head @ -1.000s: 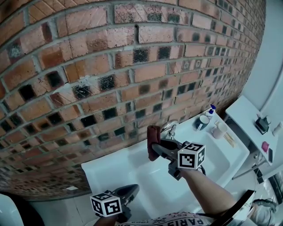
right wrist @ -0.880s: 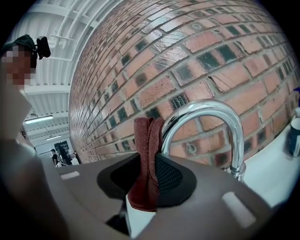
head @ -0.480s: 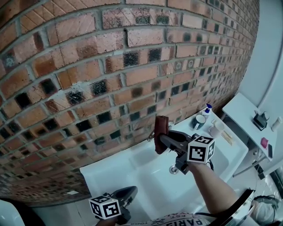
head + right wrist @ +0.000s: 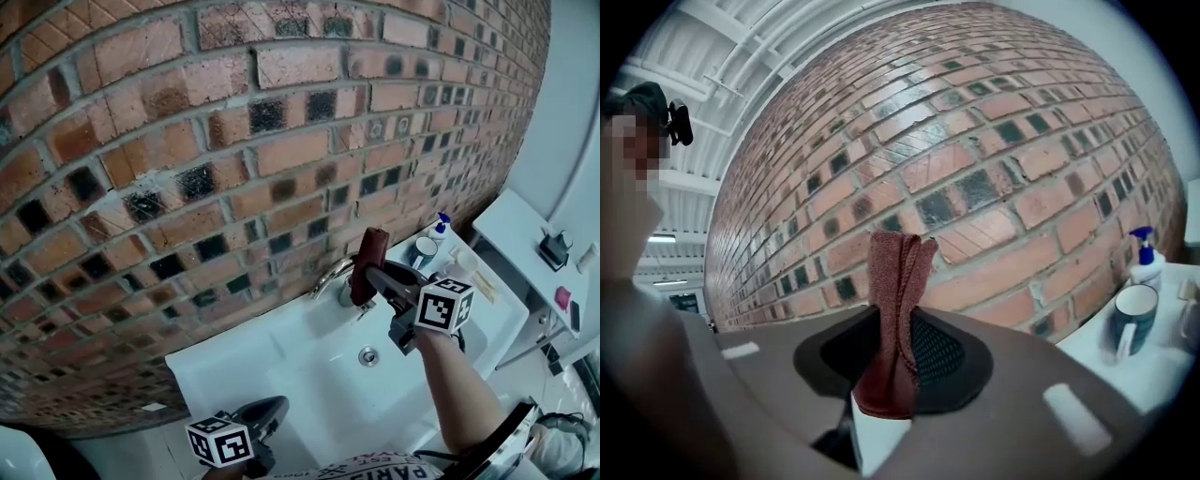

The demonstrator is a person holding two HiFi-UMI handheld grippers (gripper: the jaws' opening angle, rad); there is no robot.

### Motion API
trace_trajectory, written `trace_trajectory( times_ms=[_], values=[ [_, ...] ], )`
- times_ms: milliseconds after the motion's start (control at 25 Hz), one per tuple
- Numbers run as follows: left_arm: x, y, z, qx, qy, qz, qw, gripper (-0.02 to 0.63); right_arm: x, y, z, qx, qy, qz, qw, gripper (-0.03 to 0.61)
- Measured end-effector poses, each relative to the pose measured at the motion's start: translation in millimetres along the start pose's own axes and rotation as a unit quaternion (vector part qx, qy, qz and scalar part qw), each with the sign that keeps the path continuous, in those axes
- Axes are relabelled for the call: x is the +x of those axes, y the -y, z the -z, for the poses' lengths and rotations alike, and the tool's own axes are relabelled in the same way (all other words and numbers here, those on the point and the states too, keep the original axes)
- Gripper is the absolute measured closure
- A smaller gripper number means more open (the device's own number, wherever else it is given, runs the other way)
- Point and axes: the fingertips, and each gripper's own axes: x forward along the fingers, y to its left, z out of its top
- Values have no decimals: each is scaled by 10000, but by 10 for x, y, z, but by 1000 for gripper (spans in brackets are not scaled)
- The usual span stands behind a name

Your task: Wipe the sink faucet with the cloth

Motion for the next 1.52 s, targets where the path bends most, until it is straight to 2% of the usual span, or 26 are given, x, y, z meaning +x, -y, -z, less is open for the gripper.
trace_trajectory(
  times_ms=[360,520,720,1000,1240,1400,1520],
  values=[
    [49,-44,20,-14,-84,-86,9999,609,10,608,437,379,-258,679,9966,483],
    [56,-70,26,-27,-95,-147,9998,609,71,747,686,547,-435,807,9943,483],
    [47,-103,18,-53,-72,-231,9997,609,119,834,802,699,-388,857,9931,483],
    [68,-67,-5,-33,-63,-269,9996,609,-12,690,710,676,-264,611,9955,480],
    [98,13,-18,49,-74,-231,9997,609,-115,182,608,870,77,-83,9961,480],
    [87,35,-28,63,-51,-217,9997,609,58,43,735,703,-253,-212,9970,480],
    [38,4,-47,46,6,-240,9997,609,199,-1,869,512,-702,-169,9961,480]
  ],
)
